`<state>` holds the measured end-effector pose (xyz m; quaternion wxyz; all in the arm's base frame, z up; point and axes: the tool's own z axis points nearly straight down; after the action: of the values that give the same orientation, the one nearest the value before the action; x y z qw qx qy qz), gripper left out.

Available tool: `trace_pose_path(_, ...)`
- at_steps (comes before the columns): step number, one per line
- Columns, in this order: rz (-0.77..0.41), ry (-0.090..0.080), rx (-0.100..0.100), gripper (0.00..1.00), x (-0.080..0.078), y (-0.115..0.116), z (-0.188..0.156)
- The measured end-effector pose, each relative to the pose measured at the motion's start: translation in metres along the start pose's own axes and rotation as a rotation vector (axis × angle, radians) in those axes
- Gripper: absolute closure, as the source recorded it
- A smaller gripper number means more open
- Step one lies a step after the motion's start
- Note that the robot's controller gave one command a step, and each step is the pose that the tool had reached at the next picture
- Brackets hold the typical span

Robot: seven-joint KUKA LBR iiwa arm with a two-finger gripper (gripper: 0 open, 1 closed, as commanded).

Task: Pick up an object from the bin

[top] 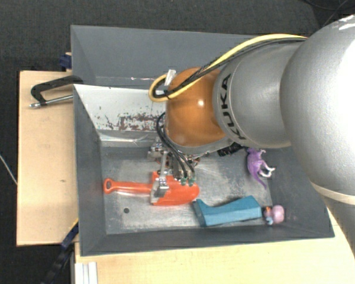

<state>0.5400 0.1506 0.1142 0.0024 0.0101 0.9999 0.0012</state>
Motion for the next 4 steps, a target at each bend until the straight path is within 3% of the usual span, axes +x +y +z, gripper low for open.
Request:
trace_pose_path(1, 0.109, 0.002, 0.000, 0.00, 0.006, 0.011, 0.036)
trace_pose_path(2, 0.208, -0.002, -0.001, 1.00, 0.009, 0.026, 0.039)
trace_pose_path(4, 0.208, 0.000, -0.001, 1.00, 0.010, 0.026, 0.037)
